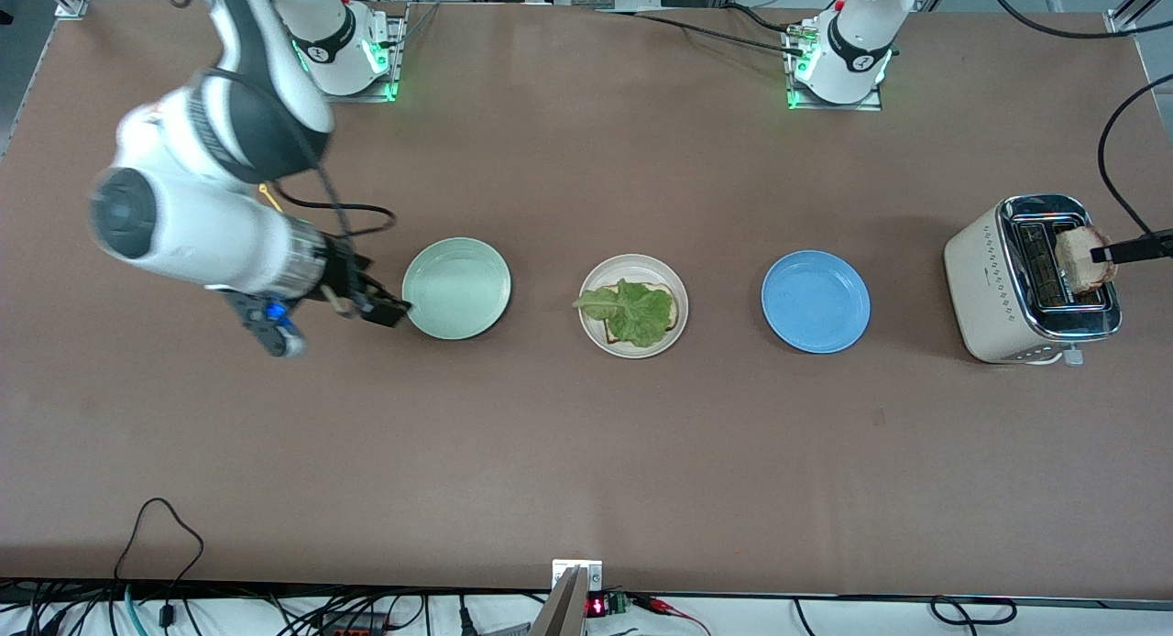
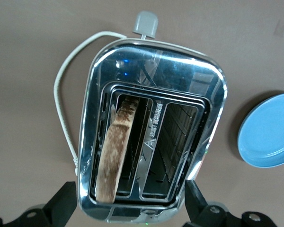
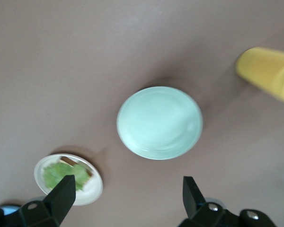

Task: Make sandwich in beige plate with both arms
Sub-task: 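Withdraw the right gripper while the left gripper grasps the toaster bread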

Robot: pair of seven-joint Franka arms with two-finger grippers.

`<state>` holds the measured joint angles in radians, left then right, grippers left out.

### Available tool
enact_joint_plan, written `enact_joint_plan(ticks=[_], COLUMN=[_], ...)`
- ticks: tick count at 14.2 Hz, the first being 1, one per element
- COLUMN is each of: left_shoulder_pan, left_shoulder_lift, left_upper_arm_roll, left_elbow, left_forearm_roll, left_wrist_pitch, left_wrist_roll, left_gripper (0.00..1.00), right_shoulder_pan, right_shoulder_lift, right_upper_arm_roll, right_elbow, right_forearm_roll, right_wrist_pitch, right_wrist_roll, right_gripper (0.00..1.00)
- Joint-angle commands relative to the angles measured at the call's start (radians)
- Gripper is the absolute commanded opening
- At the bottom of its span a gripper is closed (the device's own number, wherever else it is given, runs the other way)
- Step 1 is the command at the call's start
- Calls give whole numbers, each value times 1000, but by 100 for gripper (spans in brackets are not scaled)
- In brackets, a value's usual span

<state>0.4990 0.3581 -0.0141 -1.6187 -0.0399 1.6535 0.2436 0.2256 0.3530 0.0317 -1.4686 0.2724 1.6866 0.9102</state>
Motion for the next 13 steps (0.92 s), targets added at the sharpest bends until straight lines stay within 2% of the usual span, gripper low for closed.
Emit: enact_joint_plan(ticks=[1,4,5,7,9,12,13], left_shoulder_pan=[15,20,24,30,46,53,53], left_shoulder_lift=[42,65,65,67,70,76,76], left_upper_arm_roll=[-10,-10,-10,-10,-10,-10,-10], left_elbow=[42,43,43,43,43,43,43], left_forearm_roll=[-9,-9,-9,-8,-8,-9,-9], left_wrist_pitch=[-41,-38,-38,-38,-34,-34,-34], left_wrist_roll=[77,102,108,134,135,148,148], left_gripper=[100,100,94,69,47,23,16], right_shoulder_pan=[-96,-227,-250,-285,-301,-301,-299], right_shoulder_lift=[-78,-135,-150,-172,-192,-226,-226], right_upper_arm_roll=[14,13,13,1,-57,-171,-196], right_elbow=[-29,-26,-26,-22,-21,-21,-19], right_forearm_roll=[-15,-33,-65,-128,-145,-151,-177], right_wrist_pitch=[-111,-179,-191,-225,-251,-346,-367], right_wrist_roll=[-184,-399,-475,-659,-804,-930,-970], right_gripper=[100,100,100,100,100,100,100])
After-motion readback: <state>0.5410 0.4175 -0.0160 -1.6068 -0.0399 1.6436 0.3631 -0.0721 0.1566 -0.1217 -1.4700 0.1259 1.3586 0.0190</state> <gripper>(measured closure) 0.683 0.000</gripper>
